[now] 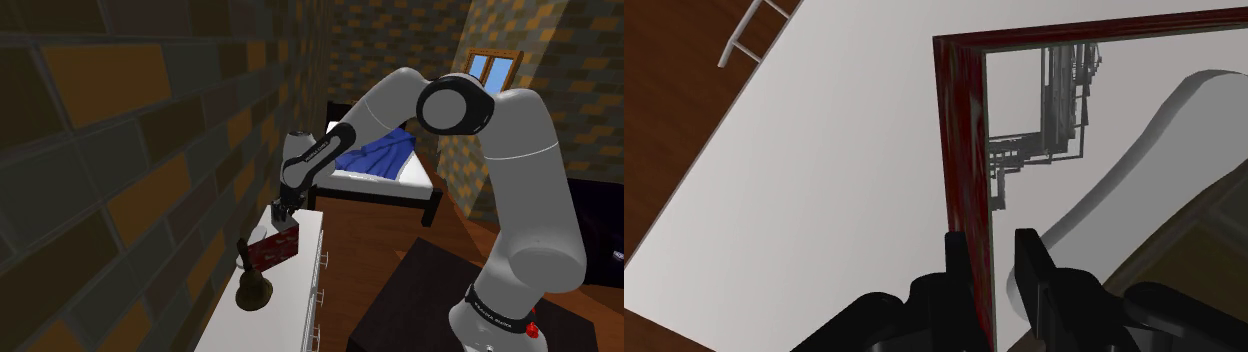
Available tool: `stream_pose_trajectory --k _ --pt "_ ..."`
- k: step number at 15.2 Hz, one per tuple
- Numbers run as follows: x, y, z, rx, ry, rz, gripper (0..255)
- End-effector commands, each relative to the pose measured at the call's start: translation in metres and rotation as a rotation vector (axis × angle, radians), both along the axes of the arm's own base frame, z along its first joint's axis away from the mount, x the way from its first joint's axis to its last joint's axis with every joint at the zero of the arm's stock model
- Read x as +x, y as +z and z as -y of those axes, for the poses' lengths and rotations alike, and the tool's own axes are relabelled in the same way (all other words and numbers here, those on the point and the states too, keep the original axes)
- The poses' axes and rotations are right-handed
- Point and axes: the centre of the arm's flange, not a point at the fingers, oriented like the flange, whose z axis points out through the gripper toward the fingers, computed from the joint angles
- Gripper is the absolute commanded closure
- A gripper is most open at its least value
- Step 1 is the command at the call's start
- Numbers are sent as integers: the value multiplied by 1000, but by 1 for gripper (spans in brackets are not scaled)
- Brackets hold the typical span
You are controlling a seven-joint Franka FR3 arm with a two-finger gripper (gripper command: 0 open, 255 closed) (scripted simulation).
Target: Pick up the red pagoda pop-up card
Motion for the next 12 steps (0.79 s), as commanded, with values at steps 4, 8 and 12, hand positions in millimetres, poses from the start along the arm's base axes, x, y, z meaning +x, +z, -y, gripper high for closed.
stream_pose_trajectory --k 4,8,12 --pt "0 15 0 0 0 -1 255" --pt "0 37 0 0 0 -1 255" --pt "0 58 0 0 0 -1 255"
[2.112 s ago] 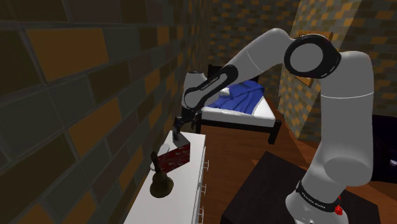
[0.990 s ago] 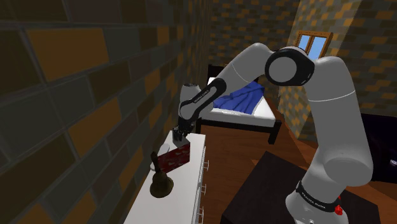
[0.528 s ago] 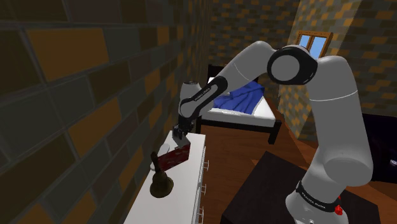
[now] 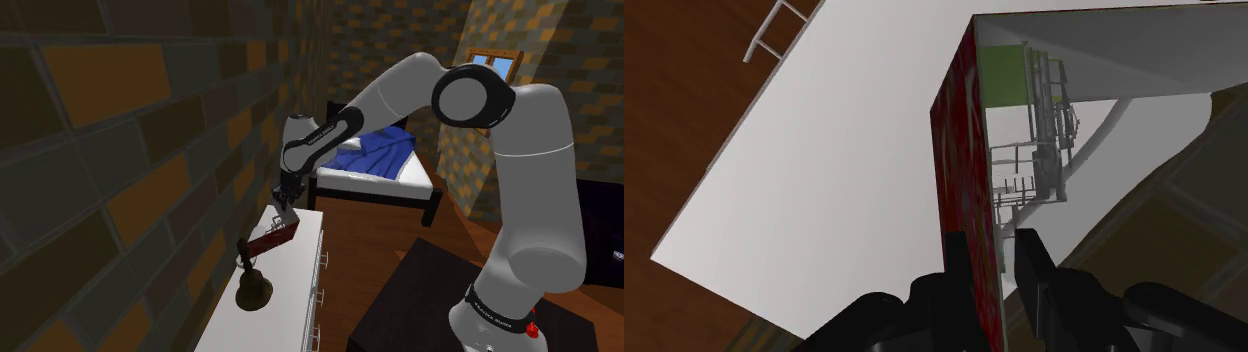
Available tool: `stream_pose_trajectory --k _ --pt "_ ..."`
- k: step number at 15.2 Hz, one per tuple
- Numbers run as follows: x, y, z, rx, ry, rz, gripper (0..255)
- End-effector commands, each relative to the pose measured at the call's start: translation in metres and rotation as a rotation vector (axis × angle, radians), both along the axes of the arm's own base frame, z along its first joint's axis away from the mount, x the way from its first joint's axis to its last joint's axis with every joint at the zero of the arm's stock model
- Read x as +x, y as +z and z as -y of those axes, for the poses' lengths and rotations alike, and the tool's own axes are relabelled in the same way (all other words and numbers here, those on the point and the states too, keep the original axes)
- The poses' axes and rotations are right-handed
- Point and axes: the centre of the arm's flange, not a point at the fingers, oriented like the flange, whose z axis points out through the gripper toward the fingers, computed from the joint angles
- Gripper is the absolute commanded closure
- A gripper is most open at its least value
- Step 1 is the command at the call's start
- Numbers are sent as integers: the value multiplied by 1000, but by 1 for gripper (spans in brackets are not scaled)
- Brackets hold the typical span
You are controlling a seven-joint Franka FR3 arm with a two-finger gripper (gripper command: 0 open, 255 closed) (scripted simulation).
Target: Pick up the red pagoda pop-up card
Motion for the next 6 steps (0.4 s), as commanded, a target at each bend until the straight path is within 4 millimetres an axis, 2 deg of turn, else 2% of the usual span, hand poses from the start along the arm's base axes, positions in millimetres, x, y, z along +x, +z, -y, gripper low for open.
stream_pose_trajectory --k 1,4,6 --pt "0 11 -1 0 0 1 255" --pt "0 27 -1 0 0 1 255" --pt "0 28 -1 0 0 1 255"
